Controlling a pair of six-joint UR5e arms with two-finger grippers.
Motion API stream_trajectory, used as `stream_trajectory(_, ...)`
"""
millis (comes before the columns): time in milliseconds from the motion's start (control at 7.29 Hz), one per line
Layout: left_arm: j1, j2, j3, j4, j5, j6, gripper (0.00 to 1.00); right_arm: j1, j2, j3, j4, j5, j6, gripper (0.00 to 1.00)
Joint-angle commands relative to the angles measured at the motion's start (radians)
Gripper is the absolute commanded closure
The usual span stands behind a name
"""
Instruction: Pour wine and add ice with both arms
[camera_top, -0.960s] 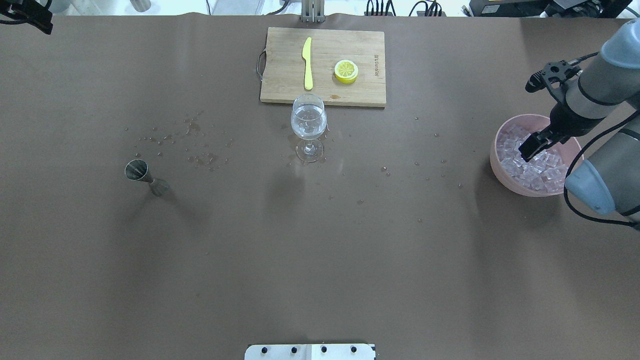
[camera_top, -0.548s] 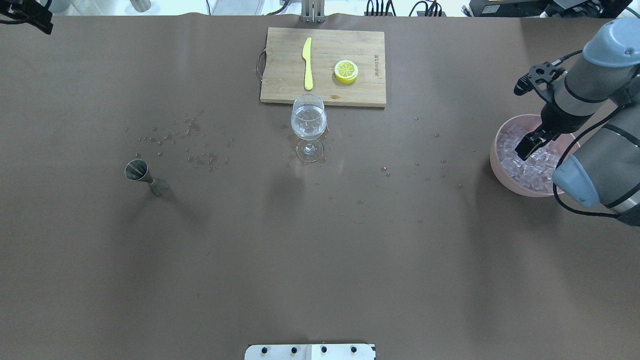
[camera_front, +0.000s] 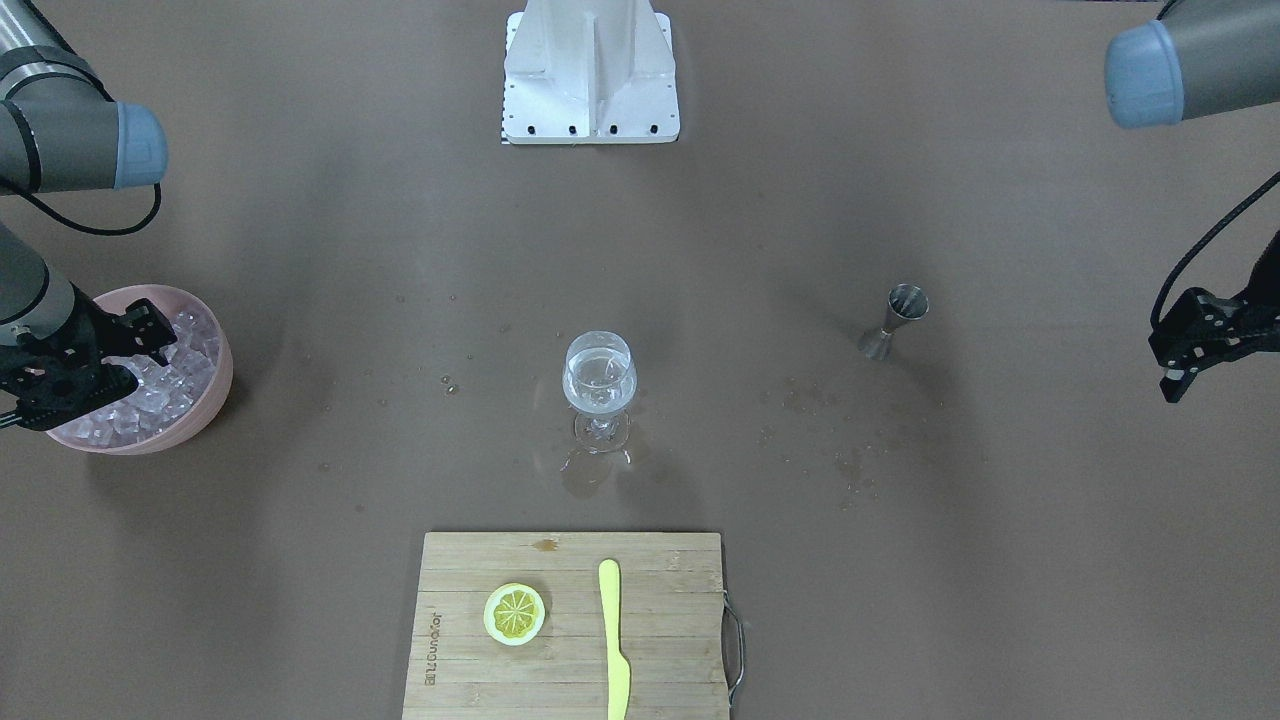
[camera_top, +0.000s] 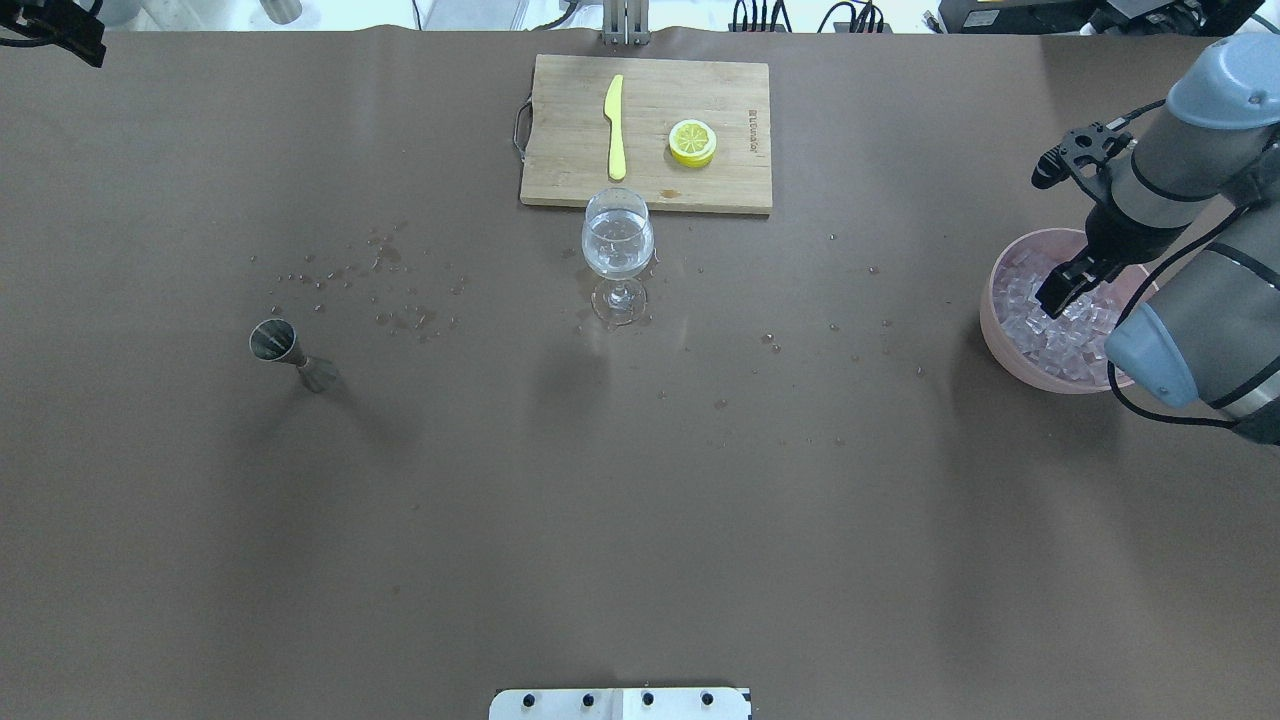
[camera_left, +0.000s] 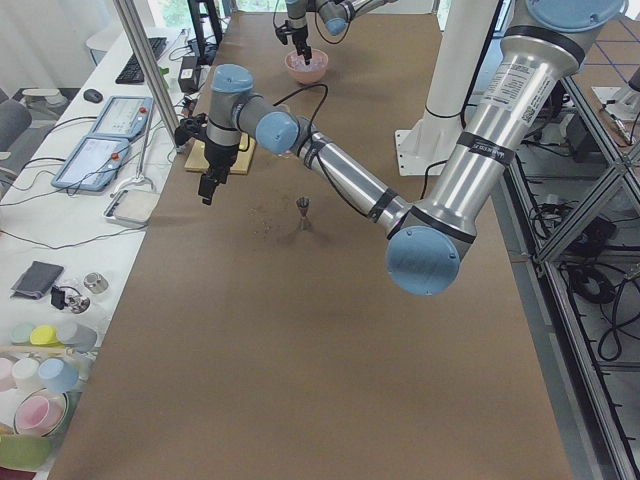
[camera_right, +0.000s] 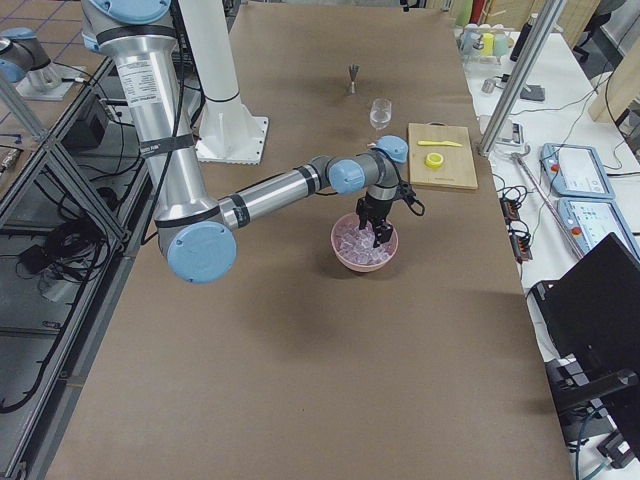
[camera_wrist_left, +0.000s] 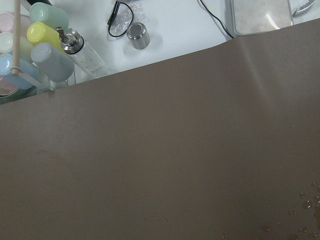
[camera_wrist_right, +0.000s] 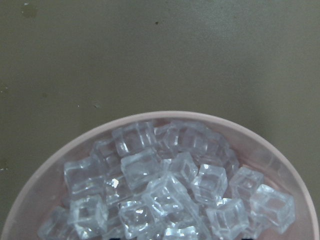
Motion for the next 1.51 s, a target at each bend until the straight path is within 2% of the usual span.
stream_trajectory(0, -0.002, 0.000, -0.002, 0.000, 0.000, 0.000, 0.02, 0.006, 0.001, -0.010, -0.001, 0.007, 0.003, 0.47)
stream_trajectory(137, -0.002, 0.000, -0.002, 0.000, 0.000, 0.000, 0.02, 0.005, 0.001, -0.019, 0.000, 0.007, 0.006, 0.54)
stream_trajectory(548, -0.002, 0.000, 0.000, 0.000, 0.000, -0.002, 0.02, 0.005, 0.001, -0.022, 0.000, 0.007, 0.006, 0.54)
stream_trajectory(686, -0.002, 0.000, -0.002, 0.001, 0.000, -0.002, 0.01, 0.005, 0.001, -0.024, 0.000, 0.007, 0.008, 0.65)
stream_trajectory(823, -0.003, 0.000, -0.002, 0.001, 0.000, -0.002, 0.01, 0.006, 0.003, -0.024, -0.001, 0.009, 0.012, 0.86)
stream_trajectory(960, -0.011, -0.001, -0.002, 0.001, -0.002, -0.002, 0.01, 0.006, 0.003, -0.022, 0.000, 0.026, 0.012, 1.00)
stream_trajectory(1097, -0.014, 0.000, -0.002, 0.001, -0.002, 0.000, 0.01, 0.025, 0.019, -0.017, -0.003, 0.055, 0.012, 1.00)
stream_trajectory(1234, -0.029, -0.001, -0.002, 0.012, -0.006, 0.000, 0.02, 0.095, 0.070, -0.014, -0.048, 0.143, 0.011, 1.00)
stream_trajectory(1371, -0.031, -0.003, -0.006, 0.015, -0.008, 0.003, 0.01, 0.136, 0.099, 0.007, -0.084, 0.189, 0.008, 1.00)
